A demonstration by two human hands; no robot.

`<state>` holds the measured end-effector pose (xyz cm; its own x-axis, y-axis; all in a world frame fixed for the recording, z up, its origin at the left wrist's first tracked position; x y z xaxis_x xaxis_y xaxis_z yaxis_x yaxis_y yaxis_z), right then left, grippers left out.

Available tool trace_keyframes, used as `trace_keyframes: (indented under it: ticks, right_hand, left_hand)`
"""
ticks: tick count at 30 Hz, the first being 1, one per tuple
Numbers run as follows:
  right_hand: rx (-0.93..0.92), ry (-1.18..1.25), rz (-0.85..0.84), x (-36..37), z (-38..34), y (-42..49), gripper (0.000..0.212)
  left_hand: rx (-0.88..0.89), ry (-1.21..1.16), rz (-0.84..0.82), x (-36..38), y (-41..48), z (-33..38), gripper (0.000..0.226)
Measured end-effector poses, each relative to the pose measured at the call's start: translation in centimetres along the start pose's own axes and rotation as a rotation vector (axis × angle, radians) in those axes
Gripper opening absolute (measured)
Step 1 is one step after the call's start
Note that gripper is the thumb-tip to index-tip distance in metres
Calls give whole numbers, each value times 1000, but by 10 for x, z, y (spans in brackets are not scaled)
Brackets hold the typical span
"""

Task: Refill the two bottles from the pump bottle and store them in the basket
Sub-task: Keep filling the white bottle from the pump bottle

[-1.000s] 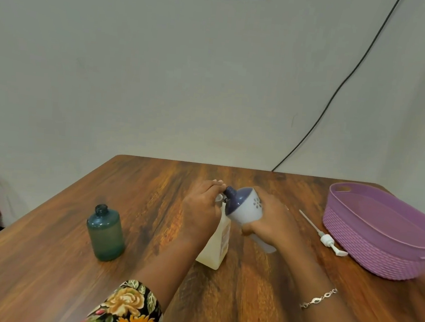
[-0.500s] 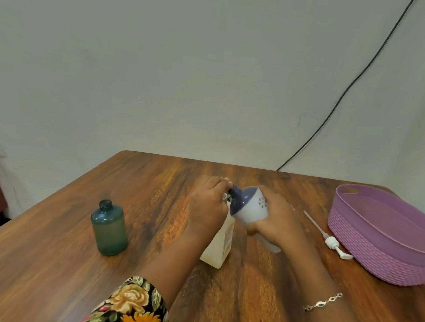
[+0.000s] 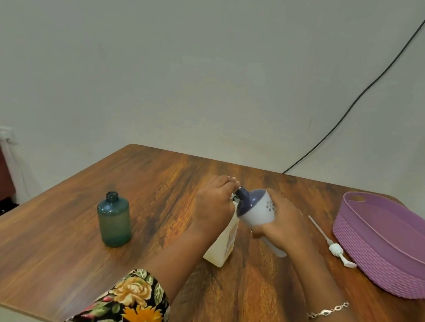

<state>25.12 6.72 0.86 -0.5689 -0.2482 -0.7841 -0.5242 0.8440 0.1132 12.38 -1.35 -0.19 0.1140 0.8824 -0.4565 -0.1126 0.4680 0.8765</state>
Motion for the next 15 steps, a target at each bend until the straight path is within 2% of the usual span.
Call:
trace_keyframes:
  ticks: [9,15]
  right_hand:
    - [-2,85,24,3,-4,-5,74]
    - [16,52,-54,-5,-5,-2,75]
  left_hand:
    - [-8,0,11,-5,1,3,33]
    - [-23,-33,9,1,-2,-2,27]
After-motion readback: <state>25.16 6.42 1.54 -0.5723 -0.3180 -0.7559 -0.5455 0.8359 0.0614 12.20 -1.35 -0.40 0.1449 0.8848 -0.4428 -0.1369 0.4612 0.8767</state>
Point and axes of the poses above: each hand's wrist, its own y-axis towards the middle knuckle, its own x-axis out of the palm, z = x × y, the point moved 1 cm from there along y, towards the middle knuckle, and after that the axes turned 12 degrees about x, right-handed, at the moved point
